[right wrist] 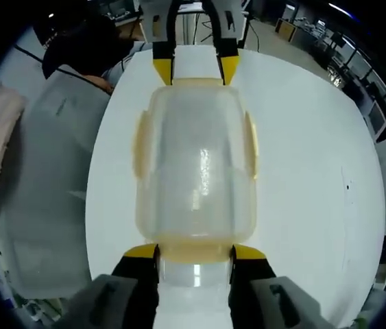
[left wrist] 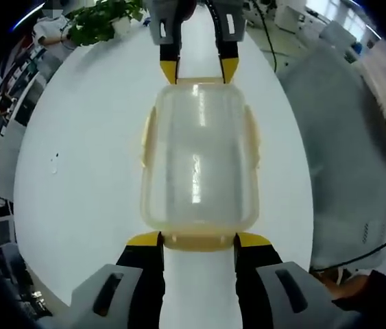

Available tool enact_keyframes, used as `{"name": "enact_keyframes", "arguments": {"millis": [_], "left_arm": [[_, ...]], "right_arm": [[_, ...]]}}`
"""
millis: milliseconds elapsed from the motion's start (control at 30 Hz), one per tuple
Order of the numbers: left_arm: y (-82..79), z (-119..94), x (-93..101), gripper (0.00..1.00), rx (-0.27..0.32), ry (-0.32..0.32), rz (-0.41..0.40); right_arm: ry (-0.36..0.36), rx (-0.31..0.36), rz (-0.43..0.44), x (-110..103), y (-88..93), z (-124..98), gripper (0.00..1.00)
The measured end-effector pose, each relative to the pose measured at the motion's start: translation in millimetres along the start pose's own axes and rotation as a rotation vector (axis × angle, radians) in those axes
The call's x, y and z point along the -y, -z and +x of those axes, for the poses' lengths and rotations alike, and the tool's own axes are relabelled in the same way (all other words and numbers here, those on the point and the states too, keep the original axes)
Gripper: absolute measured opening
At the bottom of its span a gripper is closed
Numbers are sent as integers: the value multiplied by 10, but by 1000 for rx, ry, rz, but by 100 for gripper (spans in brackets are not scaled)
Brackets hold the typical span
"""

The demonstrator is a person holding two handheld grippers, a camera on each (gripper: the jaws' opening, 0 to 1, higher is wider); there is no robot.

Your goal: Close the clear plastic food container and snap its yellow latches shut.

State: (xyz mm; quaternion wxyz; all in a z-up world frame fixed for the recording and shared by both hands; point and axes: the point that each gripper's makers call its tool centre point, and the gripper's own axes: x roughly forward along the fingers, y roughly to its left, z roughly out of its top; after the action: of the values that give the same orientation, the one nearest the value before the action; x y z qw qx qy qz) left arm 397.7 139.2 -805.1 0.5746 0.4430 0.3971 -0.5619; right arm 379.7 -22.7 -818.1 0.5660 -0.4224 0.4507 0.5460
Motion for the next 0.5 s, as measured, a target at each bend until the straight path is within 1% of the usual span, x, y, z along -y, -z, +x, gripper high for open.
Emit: {"name": "enact_keyframes", "arguments": {"millis": [233,500], "left_arm": [[-139,49,-15,37,11,0,13],[-368,128,-13,37,34,-4,14]], "right_arm": [[4,-13,15,-3,147,-53,37],[6,-44,21,-1,373,-110,37]]}}
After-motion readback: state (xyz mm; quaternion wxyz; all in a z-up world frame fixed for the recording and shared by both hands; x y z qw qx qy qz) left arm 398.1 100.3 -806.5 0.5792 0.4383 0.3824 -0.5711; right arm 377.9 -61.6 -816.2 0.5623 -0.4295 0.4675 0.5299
